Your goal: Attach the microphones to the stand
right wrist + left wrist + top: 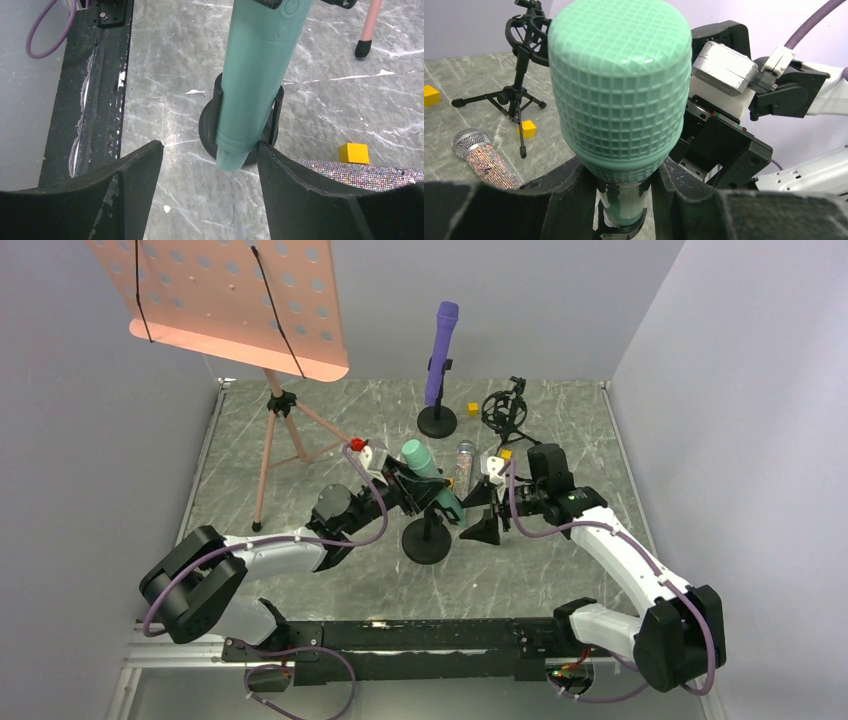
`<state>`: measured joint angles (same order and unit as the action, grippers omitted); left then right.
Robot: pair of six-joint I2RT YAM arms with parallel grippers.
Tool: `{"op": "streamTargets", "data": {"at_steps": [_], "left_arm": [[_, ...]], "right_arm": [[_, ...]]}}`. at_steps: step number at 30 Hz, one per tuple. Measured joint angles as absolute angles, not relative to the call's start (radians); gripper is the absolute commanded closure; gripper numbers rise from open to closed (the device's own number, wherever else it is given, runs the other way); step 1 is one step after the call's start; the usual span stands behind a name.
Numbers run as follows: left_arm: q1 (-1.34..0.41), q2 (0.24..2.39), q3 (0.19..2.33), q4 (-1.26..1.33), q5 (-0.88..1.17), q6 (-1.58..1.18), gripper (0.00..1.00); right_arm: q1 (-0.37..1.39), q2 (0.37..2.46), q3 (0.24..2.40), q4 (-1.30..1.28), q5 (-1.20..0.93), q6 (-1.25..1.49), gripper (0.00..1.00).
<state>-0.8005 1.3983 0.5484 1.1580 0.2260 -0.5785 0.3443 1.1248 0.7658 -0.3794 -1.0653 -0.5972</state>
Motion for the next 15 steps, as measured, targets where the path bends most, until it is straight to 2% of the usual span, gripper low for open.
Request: {"op": "streamTargets", "data": {"at_steps": [15], "left_arm": [[-0.802,1.419,0.591,1.085,0.317,-0.486,1.00]], "right_arm": [[0.185,1.066,0.801,-0.527,-1.083,-0.720,0.25]]}}
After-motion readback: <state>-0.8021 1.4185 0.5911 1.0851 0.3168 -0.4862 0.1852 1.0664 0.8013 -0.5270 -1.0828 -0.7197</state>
